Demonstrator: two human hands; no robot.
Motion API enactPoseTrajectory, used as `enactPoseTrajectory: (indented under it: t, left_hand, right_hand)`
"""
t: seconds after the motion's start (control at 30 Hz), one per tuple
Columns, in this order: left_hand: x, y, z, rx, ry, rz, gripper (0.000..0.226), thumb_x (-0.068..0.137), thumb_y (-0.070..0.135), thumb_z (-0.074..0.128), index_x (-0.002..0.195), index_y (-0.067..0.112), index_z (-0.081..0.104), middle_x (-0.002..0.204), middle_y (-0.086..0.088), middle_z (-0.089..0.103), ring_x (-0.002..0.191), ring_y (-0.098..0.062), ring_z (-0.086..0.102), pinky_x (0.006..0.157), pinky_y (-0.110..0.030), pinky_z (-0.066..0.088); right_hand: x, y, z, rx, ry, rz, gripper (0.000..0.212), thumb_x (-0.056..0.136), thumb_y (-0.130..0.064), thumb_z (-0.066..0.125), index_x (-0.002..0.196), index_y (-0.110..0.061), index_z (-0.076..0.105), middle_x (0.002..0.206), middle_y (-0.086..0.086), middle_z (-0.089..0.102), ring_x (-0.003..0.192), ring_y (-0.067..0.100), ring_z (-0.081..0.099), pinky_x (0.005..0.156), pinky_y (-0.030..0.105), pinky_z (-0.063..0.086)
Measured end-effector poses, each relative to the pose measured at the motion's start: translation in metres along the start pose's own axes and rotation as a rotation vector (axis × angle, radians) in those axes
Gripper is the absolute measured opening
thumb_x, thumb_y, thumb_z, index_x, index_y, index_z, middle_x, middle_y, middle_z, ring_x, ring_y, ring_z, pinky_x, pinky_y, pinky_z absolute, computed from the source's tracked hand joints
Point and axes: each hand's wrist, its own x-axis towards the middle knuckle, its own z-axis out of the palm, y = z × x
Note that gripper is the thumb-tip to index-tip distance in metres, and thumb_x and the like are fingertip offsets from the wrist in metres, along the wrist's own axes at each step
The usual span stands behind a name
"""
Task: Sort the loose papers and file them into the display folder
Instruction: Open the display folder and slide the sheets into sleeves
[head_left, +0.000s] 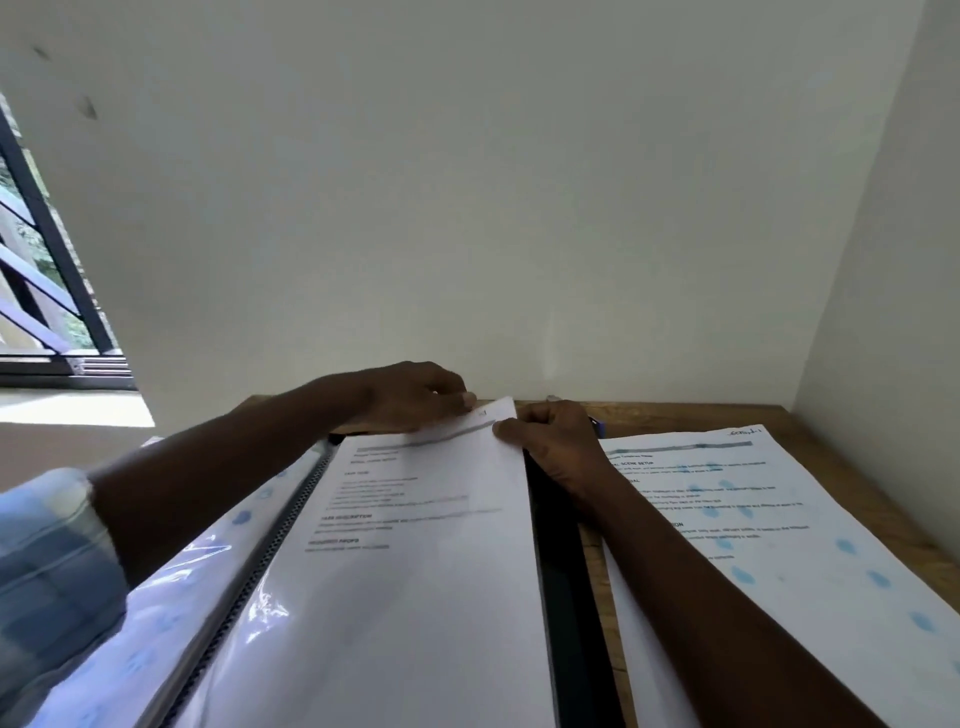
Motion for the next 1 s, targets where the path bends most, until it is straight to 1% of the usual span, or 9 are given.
enactPoseTrajectory:
  t: [0.1,0.27,0.37,0.47,0.57,0.73,0.8,0.87,1.0]
  left_hand:
    - [-0.017,0.006,0.008,0.024,-0.016,0.063,0.038,0.107,0.049,0.046,0.085,0.020,0.058,0.081,0.006,0.061,0.079,-0.014,0.055,0.078,-0.033,0.045]
    - [-0.035,0.012,0.019,-0.019,0.047,0.086,0.030,0.100,0.049,0.059,0.125,0.032,0.060,0.077,0.027,0.065,0.078,0.006,0.057,0.076,-0.024,0.041]
    - [-0.044,0.008,0.026,0.113,0.163,0.071,0.046,0.097,0.060,0.056,0.135,0.034,0.050,0.118,0.015,0.064,0.112,-0.012,0.059,0.096,-0.037,0.045]
    - [-0.068,0.022,0.037,0.226,0.455,0.096,0.065,0.086,0.078,0.040,0.136,0.036,0.046,0.127,0.007,0.056,0.116,-0.015,0.053,0.100,-0.045,0.042]
    - [-0.104,0.048,0.037,0.131,0.523,0.114,0.059,0.089,0.078,0.048,0.130,0.036,0.045,0.105,0.015,0.060,0.088,-0.006,0.055,0.085,-0.037,0.047]
    - [-0.151,0.075,0.035,0.059,0.466,-0.033,0.091,0.076,0.092,0.050,0.145,0.035,0.030,0.104,0.009,0.069,0.099,-0.016,0.066,0.079,-0.035,0.048]
    - [-0.163,0.077,0.029,-0.023,0.471,-0.074,0.098,0.077,0.084,0.060,0.153,0.035,0.021,0.121,0.005,0.067,0.108,-0.020,0.066,0.084,-0.035,0.048]
    - [-0.175,0.075,0.016,-0.174,0.523,-0.111,0.091,0.080,0.068,0.068,0.152,0.036,0.022,0.119,0.003,0.069,0.094,-0.021,0.072,0.084,-0.038,0.056]
    - [-0.198,0.044,-0.028,-0.400,0.665,-0.211,0.070,0.084,0.008,0.070,0.143,0.033,0.045,0.100,0.000,0.069,0.069,-0.021,0.071,0.053,-0.030,0.057]
  right_hand:
    - [0.003,0.002,-0.001,-0.054,0.016,0.000,0.012,0.074,-0.023,0.081,0.066,-0.016,0.077,0.080,0.012,0.076,0.073,0.024,0.072,0.077,0.038,0.056]
    - [0.002,0.000,0.000,-0.094,0.035,0.029,0.006,0.077,-0.020,0.083,0.080,-0.015,0.081,0.086,0.006,0.078,0.083,0.023,0.076,0.087,0.044,0.062]
    - [0.000,-0.010,0.000,-0.128,0.010,0.068,0.009,0.078,-0.016,0.079,0.085,-0.011,0.079,0.082,0.008,0.077,0.074,0.022,0.073,0.082,0.048,0.061]
    - [-0.007,-0.035,-0.006,-0.209,-0.178,0.188,0.017,0.091,-0.019,0.068,0.099,-0.004,0.069,0.080,0.012,0.069,0.064,0.022,0.068,0.065,0.044,0.064]
    - [-0.023,-0.065,-0.014,-0.138,-0.473,0.403,0.036,0.102,-0.037,0.060,0.116,-0.005,0.064,0.076,0.009,0.071,0.053,0.017,0.068,0.046,0.024,0.054]
    - [-0.032,-0.085,-0.011,0.044,-0.771,0.396,0.079,0.096,-0.072,0.041,0.129,-0.003,0.060,0.092,0.014,0.073,0.076,0.025,0.073,0.070,0.036,0.062]
    - [-0.031,-0.087,-0.003,0.141,-0.806,0.338,0.090,0.095,-0.075,0.040,0.136,0.002,0.059,0.109,0.021,0.070,0.096,0.032,0.071,0.094,0.045,0.057]
    - [-0.034,-0.090,0.009,0.208,-0.841,0.286,0.091,0.094,-0.076,0.041,0.137,0.002,0.060,0.115,0.024,0.069,0.111,0.038,0.064,0.111,0.047,0.041]
    - [-0.045,-0.091,0.042,0.289,-0.848,0.182,0.084,0.094,-0.074,0.040,0.138,-0.006,0.061,0.133,0.019,0.066,0.130,0.035,0.059,0.109,0.047,0.030]
